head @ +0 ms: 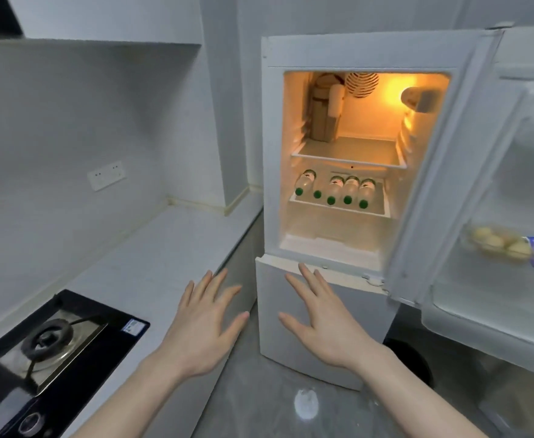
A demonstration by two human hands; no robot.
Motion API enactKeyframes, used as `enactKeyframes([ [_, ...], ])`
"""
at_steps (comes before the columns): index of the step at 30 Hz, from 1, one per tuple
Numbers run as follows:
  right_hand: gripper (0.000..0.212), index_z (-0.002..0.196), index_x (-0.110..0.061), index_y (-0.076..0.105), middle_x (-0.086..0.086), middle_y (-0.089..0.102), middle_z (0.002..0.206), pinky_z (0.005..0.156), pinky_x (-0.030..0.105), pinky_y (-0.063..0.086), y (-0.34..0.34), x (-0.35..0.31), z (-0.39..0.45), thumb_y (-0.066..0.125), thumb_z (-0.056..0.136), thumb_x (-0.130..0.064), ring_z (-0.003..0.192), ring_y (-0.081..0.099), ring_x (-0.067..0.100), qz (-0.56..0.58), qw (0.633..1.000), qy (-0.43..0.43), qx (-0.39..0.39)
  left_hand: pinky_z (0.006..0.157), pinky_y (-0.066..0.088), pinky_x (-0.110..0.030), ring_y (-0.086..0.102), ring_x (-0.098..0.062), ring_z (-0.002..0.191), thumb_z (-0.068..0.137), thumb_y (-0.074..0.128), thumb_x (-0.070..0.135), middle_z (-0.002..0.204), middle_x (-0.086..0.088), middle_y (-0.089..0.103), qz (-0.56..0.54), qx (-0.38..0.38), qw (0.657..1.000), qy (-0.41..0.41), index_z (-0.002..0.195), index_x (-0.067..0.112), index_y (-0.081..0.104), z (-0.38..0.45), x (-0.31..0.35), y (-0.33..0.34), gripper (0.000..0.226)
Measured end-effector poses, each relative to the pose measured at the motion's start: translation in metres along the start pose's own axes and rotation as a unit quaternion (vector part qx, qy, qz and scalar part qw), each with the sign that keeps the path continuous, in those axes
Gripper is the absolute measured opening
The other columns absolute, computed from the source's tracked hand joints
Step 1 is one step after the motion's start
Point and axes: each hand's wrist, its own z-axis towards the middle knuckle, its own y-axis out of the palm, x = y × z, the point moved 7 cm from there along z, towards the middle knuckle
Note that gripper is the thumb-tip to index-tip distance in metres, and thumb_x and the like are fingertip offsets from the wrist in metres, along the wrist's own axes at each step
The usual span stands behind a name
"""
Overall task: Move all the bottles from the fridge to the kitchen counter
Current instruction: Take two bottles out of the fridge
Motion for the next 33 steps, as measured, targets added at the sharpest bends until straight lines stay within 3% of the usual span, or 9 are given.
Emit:
enactKeyframes([
  [21,0.077,0.162,-0.043,0.010,-0.017,-0.008,0.170,0.129,0.039,0.013,-0.113,0.171,0.177,0.053,0.099,-0.057,0.159,-0.004,0.013,-0.003,0.973,0.183,0.142,0.128,-0.002,-0.045,-0.004,-0.022,0.158,0.102,0.029,0.062,0.171,0.003,0.003,0.005,-0.055,0.980,0.192,0.155,0.036,0.028,0.339,0.064,0.044,0.059],
  [26,0.077,0.161,-0.043,0.012,-0.017,-0.005,0.170,0.127,0.041,0.022,-0.136,0.222,0.209,0.054,0.098,-0.057,0.158,0.004,0.012,0.004,0.968,0.203,0.150,0.128,0.003,-0.046,0.000,-0.022,0.158,0.102,0.030,0.062,0.170,0.003,0.009,0.006,-0.056,0.978,0.202,0.154,0.036,0.032,0.402,0.099,0.068,0.058],
  [33,0.079,0.162,-0.042,0.013,-0.013,-0.002,0.171,0.128,0.039,0.017,-0.157,0.282,0.260,0.055,0.098,-0.058,0.159,0.003,0.013,0.011,0.970,0.196,0.143,0.128,0.007,-0.045,0.004,-0.021,0.157,0.101,0.034,0.061,0.169,0.005,0.014,0.011,-0.060,0.982,0.181,0.154,0.035,0.033,0.470,0.135,0.095,0.059],
])
